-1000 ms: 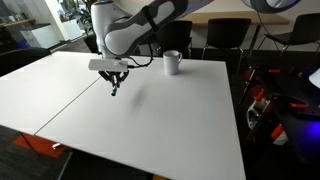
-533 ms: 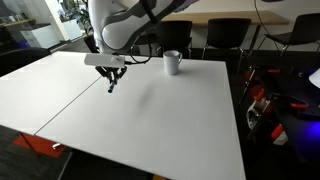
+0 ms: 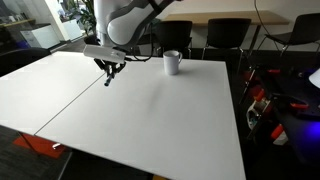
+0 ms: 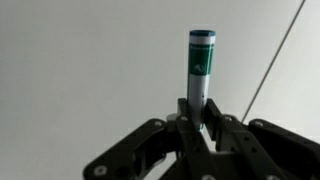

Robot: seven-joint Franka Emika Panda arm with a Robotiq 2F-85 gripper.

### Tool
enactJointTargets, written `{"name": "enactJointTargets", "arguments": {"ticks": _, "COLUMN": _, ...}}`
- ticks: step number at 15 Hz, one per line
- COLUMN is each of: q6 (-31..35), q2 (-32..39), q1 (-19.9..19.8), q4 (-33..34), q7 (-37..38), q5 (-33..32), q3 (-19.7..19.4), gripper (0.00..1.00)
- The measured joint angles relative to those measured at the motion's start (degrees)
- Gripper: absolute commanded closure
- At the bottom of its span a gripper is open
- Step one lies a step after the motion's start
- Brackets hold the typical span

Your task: Place the marker inside the mug

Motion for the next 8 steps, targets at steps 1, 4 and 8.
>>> {"name": "enactJointTargets", "arguments": {"ticks": 1, "q6": 1.81, "q2": -1.31, "q1": 0.34, "q4": -2.14, "q7": 0.68, "q5": -0.01, "q3": -0.80, "gripper": 0.95}}
{"name": "enactJointTargets", "arguments": {"ticks": 4, "q6": 5.59, "q2": -5.29, "q1": 2.59, "q4": -8.43, "q7": 3.08, "q5": -0.07, "q3": -4.75, "gripper": 0.95}}
{"name": "enactJointTargets", "arguments": {"ticks": 8, "q6": 6.78, "q2": -11.22, "q1": 6.77, "q4": -16.99, "q7": 6.15, "q5": -1.39, "q3": -9.65, "gripper": 0.95}}
